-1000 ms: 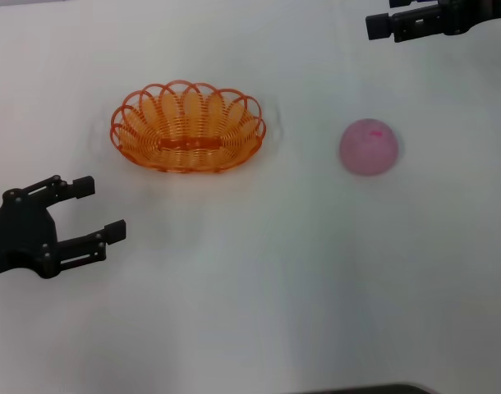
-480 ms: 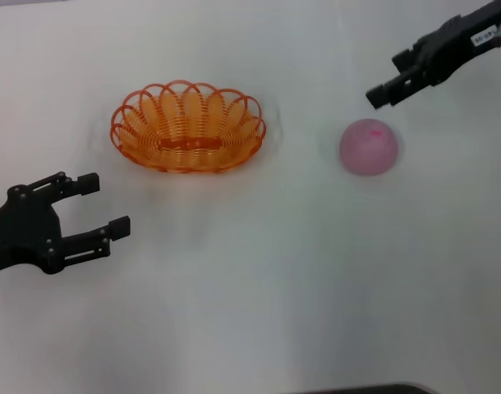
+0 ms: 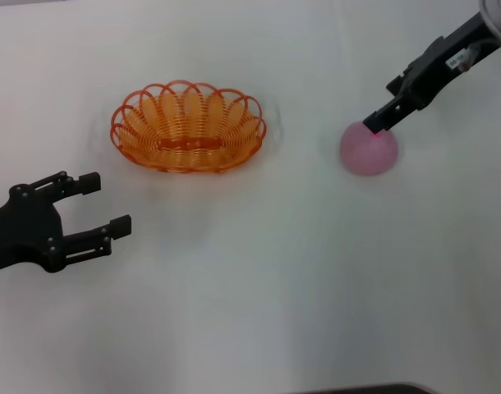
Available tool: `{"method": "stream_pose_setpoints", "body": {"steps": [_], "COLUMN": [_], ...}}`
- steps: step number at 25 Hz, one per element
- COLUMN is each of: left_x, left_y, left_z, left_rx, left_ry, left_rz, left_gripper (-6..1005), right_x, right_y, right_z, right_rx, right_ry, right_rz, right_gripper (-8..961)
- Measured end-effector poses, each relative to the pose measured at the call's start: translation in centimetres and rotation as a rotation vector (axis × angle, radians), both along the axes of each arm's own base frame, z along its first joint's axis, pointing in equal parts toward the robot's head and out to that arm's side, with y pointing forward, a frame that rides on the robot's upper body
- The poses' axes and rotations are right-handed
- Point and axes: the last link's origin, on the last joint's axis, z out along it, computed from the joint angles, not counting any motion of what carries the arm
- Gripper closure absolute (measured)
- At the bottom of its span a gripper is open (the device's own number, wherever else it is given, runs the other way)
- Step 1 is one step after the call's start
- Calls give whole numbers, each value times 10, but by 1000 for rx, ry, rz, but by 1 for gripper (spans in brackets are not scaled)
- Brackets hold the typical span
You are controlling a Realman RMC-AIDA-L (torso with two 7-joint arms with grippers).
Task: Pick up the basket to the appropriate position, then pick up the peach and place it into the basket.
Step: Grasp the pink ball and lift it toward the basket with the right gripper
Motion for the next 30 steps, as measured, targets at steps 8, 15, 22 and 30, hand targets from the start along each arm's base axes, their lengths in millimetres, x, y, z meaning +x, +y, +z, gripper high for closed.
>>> {"method": "stream_pose_setpoints", "body": {"steps": [8,15,22,30], "left_x": [-1,-1,-2,-1], "left_y": [-1,-1,1,1], "left_z": [-1,-3,-5,-8], "left_rx": [-4,-10,-12,-18], "left_ry": [-6,-11,-15,-15], "left_rz": [11,15,23,24], "left_gripper": [177,178,178,178], "right_x": [4,9,15,16], "right_y": [3,4,5,5], "right_z": [-16,-32,-41,-42], "right_rx": [-21,-42,-48,-48], "right_ry": [-56,-85,-102,-103], "right_rz": [5,4,5,7], "right_gripper": [162,163,162,183]}}
